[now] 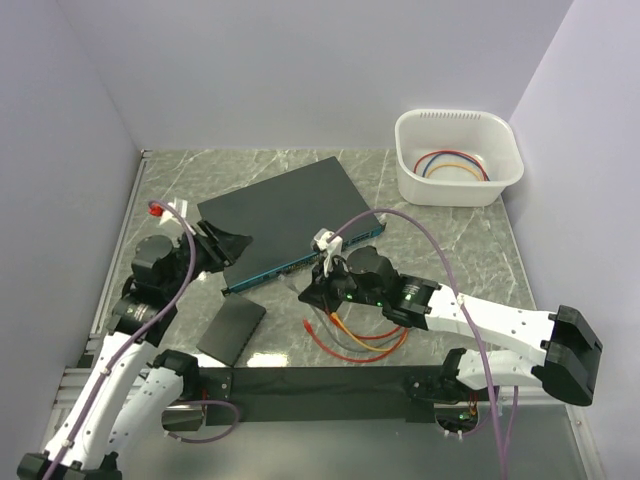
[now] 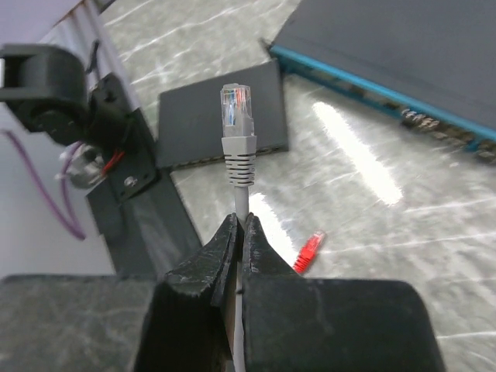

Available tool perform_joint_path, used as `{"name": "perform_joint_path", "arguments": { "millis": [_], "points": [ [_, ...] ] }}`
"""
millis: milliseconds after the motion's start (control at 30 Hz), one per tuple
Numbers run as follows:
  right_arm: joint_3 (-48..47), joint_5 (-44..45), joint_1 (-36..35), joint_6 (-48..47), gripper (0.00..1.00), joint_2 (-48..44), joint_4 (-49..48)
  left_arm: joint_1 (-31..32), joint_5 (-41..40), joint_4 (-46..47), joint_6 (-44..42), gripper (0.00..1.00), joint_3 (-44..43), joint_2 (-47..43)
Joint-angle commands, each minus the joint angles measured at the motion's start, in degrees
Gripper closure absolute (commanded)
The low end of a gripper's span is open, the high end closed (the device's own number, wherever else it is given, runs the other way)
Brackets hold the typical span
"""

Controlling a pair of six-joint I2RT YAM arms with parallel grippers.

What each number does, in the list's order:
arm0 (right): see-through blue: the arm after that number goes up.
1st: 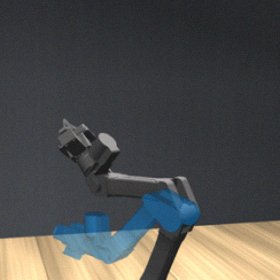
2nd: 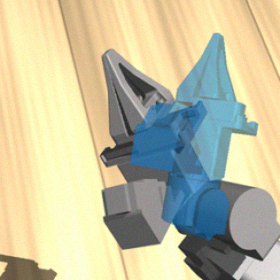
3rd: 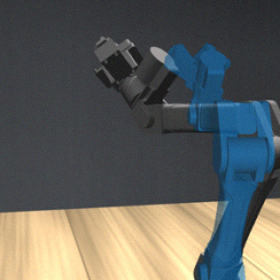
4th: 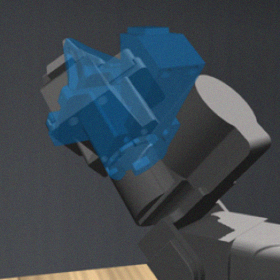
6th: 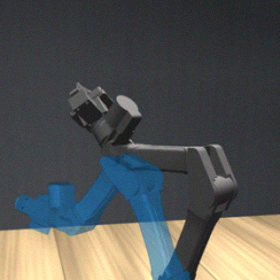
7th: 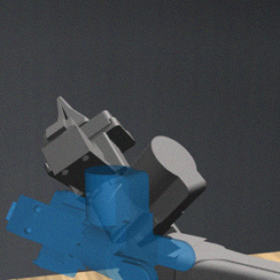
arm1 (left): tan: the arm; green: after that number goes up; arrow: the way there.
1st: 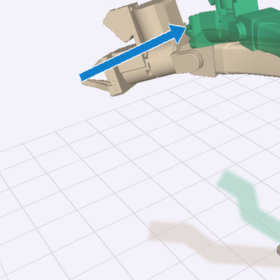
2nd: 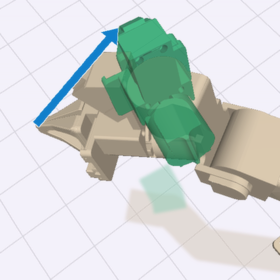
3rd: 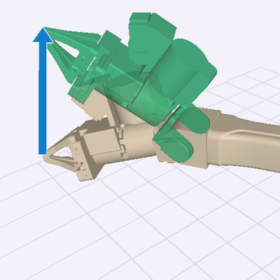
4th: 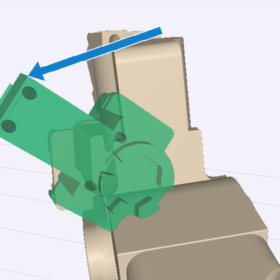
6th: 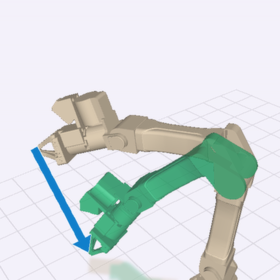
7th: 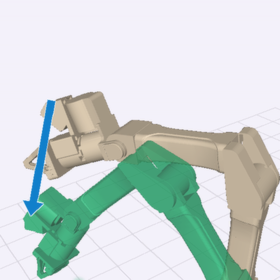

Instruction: Insert the plug into the switch port

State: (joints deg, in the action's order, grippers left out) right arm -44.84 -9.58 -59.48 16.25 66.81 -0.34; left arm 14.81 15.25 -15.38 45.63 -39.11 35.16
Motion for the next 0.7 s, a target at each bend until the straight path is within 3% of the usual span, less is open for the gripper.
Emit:
{"name": "perform_joint_path", "arguments": {
  "millis": [0, 300, 667],
  "points": [
    [1.5, -5.52, 0.33, 1.76, 1.0, -2.73, -6.86, 3.2, 1.89, 7.28, 4.03, 0.47, 1.05, 1.32],
    [5.81, -17.21, 6.04, 6.25, 1.0, -4.32, -16.44, 13.57, -1.27, 8.87, 2.98, 0.52, 0.53, 2.46],
    [6.26, -21.71, 9.12, 7.65, 1.0, -3.7, -19.79, 21.31, -3.55, 13.71, 2.36, 0.6, 3.26, 2.9]
  ]
}}
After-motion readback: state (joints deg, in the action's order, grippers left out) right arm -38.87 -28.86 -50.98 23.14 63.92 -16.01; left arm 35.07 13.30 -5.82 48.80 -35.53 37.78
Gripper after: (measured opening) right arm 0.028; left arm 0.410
